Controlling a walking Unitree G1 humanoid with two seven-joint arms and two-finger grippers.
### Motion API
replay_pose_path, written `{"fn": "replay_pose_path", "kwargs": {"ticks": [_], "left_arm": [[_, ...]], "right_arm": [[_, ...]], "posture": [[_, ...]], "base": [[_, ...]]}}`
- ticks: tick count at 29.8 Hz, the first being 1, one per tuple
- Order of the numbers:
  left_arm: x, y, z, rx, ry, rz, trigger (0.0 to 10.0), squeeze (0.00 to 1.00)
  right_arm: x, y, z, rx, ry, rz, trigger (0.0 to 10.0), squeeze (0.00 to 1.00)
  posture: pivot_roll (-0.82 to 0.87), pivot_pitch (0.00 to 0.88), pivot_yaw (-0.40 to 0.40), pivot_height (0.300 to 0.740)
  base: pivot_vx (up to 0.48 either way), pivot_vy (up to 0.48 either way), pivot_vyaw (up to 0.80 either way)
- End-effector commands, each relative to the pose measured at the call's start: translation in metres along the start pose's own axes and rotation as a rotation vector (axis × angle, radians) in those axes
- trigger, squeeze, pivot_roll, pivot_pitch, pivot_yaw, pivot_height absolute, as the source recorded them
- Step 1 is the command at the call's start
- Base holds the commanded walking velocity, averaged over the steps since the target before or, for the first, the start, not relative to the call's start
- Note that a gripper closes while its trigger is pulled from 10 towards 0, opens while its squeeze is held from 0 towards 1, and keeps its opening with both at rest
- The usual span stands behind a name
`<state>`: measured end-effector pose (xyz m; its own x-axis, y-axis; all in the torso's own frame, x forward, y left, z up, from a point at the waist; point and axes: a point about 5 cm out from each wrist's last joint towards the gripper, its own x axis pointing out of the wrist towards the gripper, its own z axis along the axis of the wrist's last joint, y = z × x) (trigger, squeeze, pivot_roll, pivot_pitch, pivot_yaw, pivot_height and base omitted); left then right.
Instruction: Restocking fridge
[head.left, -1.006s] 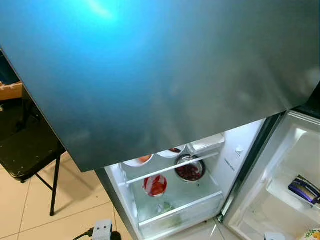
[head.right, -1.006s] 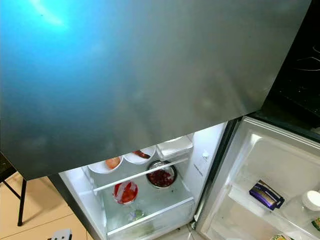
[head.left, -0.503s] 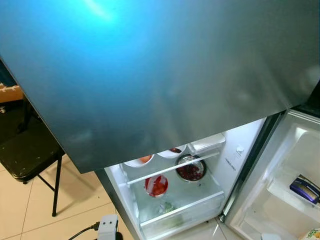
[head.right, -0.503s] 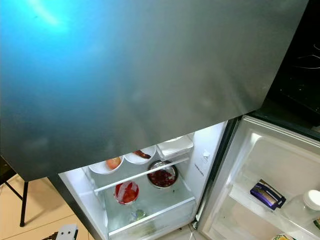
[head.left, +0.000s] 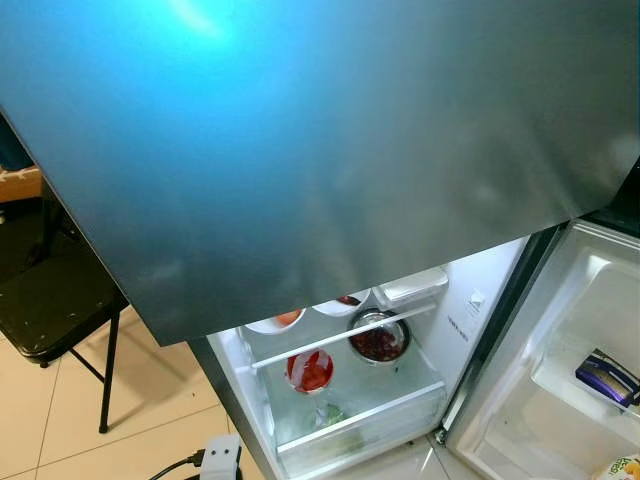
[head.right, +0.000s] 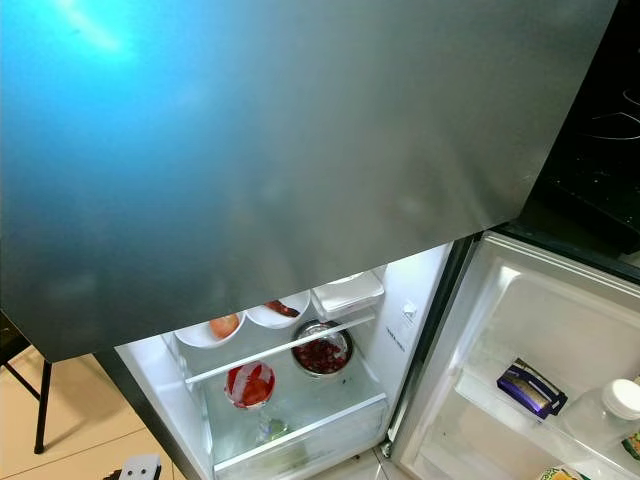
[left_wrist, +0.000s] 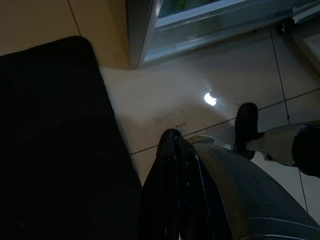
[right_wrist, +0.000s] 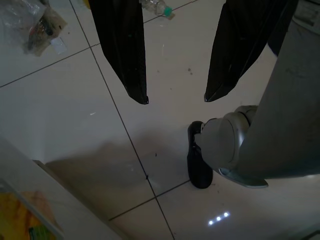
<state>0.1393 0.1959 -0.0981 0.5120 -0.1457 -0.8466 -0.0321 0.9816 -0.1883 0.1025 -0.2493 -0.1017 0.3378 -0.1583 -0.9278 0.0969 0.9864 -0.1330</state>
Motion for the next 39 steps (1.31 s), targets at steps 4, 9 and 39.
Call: {"fn": "replay_pose_path", "kwargs": {"ticks": [4,9,39], "left_arm": [[0.002,-0.007,0.001,-0.011,0.001,-0.011,10.0,0.0],[0.002,-0.006,0.0,-0.012,0.003,-0.007,10.0,0.0],[-0.003,0.007,-0.008,-0.026,0.027,0.034,10.0,0.0]], "right_arm": [[0.0,-0.004,0.003,-0.006,-0.011,-0.005,10.0,0.0],[0.0,-0.003,0.003,-0.004,-0.009,-0.005,10.0,0.0],[-0.001,-0.005,-0.002,0.01,0.005,-0.013,10.0,0.0]], "posture": [[0.03,0.0,-0.022,0.732],[0.03,0.0,-0.021,0.732],[0.01,0.0,-0.011,0.732]], "base": [[0.0,0.0,0.0],[0.0,0.0,0.0],[0.0,0.0,0.0]]}}
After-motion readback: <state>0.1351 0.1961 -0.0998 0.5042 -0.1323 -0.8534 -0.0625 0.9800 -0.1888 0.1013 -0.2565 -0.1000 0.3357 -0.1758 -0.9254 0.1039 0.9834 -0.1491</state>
